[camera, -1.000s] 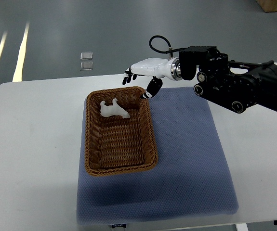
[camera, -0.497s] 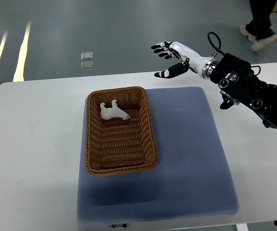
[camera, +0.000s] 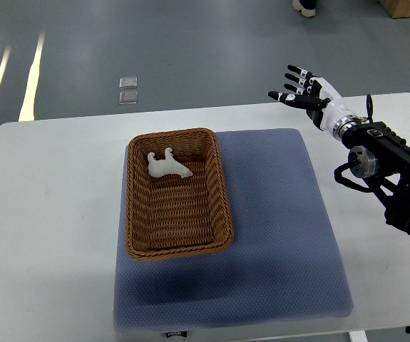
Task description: Place white bear in brown basket with right hand
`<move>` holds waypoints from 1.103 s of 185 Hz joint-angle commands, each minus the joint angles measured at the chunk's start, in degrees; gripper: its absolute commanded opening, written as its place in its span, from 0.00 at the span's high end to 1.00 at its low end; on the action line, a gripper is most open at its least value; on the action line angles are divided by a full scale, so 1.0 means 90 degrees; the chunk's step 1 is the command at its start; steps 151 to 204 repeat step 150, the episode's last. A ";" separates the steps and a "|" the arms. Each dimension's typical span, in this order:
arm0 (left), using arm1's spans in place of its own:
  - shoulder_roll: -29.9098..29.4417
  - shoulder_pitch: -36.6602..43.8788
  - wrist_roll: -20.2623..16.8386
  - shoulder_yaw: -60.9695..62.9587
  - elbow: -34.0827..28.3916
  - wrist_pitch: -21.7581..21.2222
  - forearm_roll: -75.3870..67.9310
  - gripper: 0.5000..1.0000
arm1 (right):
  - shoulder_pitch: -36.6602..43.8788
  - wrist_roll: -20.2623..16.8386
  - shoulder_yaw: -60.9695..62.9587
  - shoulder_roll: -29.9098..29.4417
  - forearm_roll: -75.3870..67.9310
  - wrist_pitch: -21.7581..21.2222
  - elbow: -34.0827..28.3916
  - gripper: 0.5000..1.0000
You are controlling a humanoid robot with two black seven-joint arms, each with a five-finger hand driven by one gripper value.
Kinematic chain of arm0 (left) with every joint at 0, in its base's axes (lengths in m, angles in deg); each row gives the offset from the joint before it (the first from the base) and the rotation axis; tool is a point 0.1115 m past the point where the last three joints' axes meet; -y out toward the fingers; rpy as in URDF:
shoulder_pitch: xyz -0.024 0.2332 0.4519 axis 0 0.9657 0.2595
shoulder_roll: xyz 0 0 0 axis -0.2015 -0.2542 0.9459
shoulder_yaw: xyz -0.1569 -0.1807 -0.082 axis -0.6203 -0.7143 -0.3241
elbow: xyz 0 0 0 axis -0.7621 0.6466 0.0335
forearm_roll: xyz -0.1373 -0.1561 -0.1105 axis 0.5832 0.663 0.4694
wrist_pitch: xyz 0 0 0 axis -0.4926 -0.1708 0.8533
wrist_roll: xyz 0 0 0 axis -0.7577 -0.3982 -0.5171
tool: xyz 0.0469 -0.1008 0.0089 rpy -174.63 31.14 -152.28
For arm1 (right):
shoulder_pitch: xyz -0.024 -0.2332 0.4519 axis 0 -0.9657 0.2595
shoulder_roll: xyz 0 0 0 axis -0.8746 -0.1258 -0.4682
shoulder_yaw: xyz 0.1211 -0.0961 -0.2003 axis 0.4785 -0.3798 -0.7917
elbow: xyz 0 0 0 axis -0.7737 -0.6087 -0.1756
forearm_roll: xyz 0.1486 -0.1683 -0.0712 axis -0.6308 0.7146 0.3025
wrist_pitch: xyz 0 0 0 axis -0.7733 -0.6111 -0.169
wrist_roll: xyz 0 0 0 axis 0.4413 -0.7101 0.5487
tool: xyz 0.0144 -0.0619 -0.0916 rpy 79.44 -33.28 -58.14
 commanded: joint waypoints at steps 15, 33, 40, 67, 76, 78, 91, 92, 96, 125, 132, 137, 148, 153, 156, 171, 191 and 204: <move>0.0000 0.0000 -0.0002 -0.0007 -0.0010 0.0000 0.0000 0.00 | -0.0025 0.0003 0.0006 -0.0008 -0.0801 0.0399 0.0005 0.16; 0.0000 0.0000 -0.0002 -0.0007 0.0000 0.0000 0.0000 0.00 | -0.0025 0.0023 0.0006 -0.0017 -0.1182 0.0516 -0.0004 0.16; 0.0000 -0.0010 -0.0002 -0.0007 0.0000 0.0000 0.0000 0.00 | -0.0025 0.0033 0.0006 -0.0017 -0.1289 0.0536 0.0005 0.16; 0.0000 -0.0010 0.0008 -0.0017 -0.0010 0.0000 0.0000 0.00 | -0.0035 0.0062 0.0006 -0.0017 -0.1465 0.0536 0.0005 0.16; 0.0000 -0.0010 0.0008 -0.0017 -0.0010 0.0000 0.0000 0.00 | -0.0035 0.0062 0.0006 -0.0017 -0.1475 0.0546 0.0005 0.16; 0.0000 -0.0010 -0.0002 -0.0017 -0.0010 0.0000 0.0000 0.00 | -0.0035 0.0062 0.0006 -0.0008 -0.1475 0.0546 0.0005 0.16; 0.0000 -0.0010 -0.0002 -0.0017 -0.0010 0.0000 0.0000 0.00 | -0.0035 0.0062 -0.0004 0.0022 -0.1475 0.0526 0.0005 0.16; 0.0000 -0.0010 -0.0002 -0.0017 -0.0010 0.0000 0.0000 0.00 | -0.0035 0.0062 -0.0004 0.0022 -0.1475 0.0526 0.0005 0.16; 0.0000 -0.0010 -0.0002 -0.0017 0.0000 0.0000 0.0000 0.00 | -0.0045 0.0062 -0.0013 0.0022 -0.1475 0.0516 0.0015 0.15; 0.0000 -0.0010 -0.0002 -0.0017 0.0000 0.0000 0.0000 0.00 | -0.0123 0.0062 -0.0004 0.0041 -0.1475 0.0507 0.0005 0.15; 0.0000 -0.0020 -0.0002 -0.0017 -0.0010 0.0000 0.0000 0.00 | -0.0123 0.0062 -0.0004 0.0041 -0.1465 0.0507 0.0005 0.15; 0.0000 -0.0020 -0.0002 -0.0017 -0.0010 0.0000 0.0000 0.00 | -0.0123 0.0062 -0.0004 0.0041 -0.1465 0.0507 0.0005 0.15; 0.0000 -0.0020 -0.0002 -0.0027 -0.0010 0.0000 0.0000 0.00 | -0.0133 0.0062 -0.0004 0.0041 -0.1465 0.0516 0.0005 0.15; 0.0000 -0.0030 -0.0002 -0.0027 -0.0010 0.0000 0.0000 0.00 | -0.0133 0.0062 -0.0013 0.0041 -0.1465 0.0516 0.0005 0.15; 0.0000 -0.0030 -0.0002 -0.0027 -0.0010 0.0000 0.0000 0.00 | -0.0133 0.0062 -0.0013 0.0041 -0.1465 0.0516 0.0005 0.15; 0.0000 -0.0030 -0.0002 -0.0027 -0.0010 0.0000 0.0000 0.00 | -0.0133 0.0062 -0.0013 0.0041 -0.1465 0.0516 0.0005 0.15; 0.0000 -0.0030 -0.0002 -0.0027 -0.0010 0.0000 0.0000 0.00 | -0.0133 0.0062 -0.0013 0.0041 -0.1465 0.0516 0.0005 0.15; 0.0000 -0.0030 -0.0002 -0.0027 -0.0010 0.0000 0.0000 0.00 | -0.0133 0.0062 -0.0013 0.0041 -0.1465 0.0516 0.0005 0.15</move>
